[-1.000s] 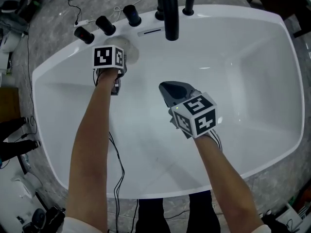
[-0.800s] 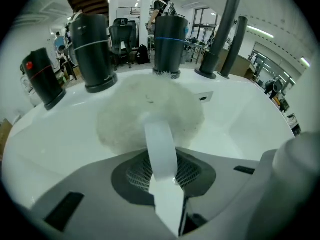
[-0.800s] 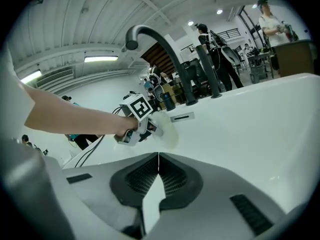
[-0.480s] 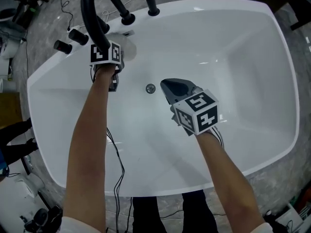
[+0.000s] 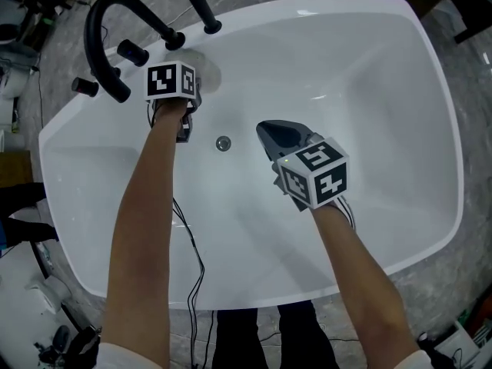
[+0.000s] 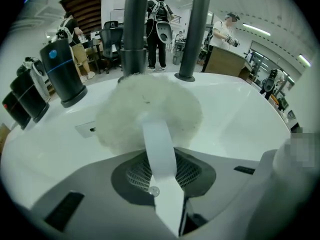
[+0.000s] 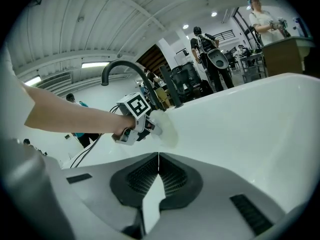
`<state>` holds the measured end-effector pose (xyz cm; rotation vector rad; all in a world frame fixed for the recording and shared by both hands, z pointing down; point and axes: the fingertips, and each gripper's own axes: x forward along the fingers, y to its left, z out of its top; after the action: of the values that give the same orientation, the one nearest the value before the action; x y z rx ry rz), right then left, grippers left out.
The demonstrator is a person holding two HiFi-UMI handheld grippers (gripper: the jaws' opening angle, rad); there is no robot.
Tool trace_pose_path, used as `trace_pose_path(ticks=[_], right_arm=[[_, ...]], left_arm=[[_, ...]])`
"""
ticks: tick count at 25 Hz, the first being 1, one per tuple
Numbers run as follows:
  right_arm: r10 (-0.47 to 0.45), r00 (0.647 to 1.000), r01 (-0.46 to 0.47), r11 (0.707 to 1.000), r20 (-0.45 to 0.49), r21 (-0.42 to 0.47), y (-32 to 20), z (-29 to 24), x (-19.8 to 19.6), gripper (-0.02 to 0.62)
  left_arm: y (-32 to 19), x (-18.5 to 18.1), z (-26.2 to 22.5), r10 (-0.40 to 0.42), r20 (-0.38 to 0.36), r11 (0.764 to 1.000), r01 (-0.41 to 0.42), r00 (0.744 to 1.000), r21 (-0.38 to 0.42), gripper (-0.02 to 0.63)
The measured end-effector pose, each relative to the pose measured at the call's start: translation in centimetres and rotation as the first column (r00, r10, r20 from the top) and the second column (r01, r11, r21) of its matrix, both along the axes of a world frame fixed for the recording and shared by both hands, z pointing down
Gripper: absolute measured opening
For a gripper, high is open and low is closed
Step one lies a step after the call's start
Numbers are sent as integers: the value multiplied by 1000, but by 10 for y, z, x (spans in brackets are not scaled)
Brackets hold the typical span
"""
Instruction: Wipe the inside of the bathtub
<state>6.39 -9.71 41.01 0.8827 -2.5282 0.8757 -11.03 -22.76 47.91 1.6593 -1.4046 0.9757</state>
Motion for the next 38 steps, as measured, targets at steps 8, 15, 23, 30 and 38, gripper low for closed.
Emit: trace_pose_path(ticks=[8,15,23,30,38], right_arm=[[37,999,-37,999,-12,-5,-5,-6,16,20],[70,997,-70,998,-19,-1,-7,-9,12,20],[146,988,-145,989,-53,9,-11,-9,31,20],[195,977,-195,981,-81,7,-4,-4,55,20],[196,977,-197,980,-83,3,-2,-3,75,20]], left_arm=[[-11,40,0,47,-30,999,-47,998,3,97],[-15,52,5,74,-41,997,-74,996,-1,97],[-23,95,11,159,-86,987,-160,984,-2,97],[-28,118,15,199,-105,980,-199,974,14,97],[-33,143,16,210,-115,978,-210,971,13,97]])
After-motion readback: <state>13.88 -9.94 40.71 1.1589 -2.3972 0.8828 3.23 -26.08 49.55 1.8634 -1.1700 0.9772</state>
